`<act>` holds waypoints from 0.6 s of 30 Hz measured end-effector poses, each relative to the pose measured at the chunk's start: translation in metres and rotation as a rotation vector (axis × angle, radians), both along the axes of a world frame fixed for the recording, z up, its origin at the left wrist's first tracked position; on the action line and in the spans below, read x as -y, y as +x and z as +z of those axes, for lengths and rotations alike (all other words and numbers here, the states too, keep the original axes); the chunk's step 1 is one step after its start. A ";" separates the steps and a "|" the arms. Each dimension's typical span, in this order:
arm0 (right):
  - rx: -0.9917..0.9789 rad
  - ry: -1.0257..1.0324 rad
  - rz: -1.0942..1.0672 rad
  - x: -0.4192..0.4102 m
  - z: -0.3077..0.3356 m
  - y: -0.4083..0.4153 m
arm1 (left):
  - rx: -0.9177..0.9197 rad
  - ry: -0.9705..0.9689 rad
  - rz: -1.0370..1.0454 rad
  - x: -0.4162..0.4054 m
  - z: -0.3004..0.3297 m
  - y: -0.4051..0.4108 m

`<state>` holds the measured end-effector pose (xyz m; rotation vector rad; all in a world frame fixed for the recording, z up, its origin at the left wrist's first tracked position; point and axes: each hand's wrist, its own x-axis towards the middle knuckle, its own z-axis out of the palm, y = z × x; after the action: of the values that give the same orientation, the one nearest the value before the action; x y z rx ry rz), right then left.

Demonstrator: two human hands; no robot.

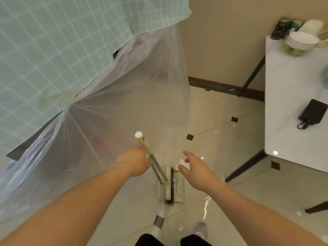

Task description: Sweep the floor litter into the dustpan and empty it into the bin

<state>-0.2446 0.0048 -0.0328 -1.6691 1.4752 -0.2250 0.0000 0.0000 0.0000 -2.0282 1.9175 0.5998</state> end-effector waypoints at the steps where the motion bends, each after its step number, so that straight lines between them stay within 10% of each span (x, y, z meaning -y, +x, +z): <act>1: 0.008 0.039 0.007 0.007 -0.003 0.004 | 0.005 0.009 -0.016 0.004 0.000 0.000; 18: 0.132 0.410 -0.160 0.072 -0.086 0.143 | -0.045 0.407 -0.534 0.122 -0.140 0.063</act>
<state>-0.1014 -0.0668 -0.1189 -1.1893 1.4429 -0.1069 0.0634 -0.1216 -0.1396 -1.2021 2.0374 0.8093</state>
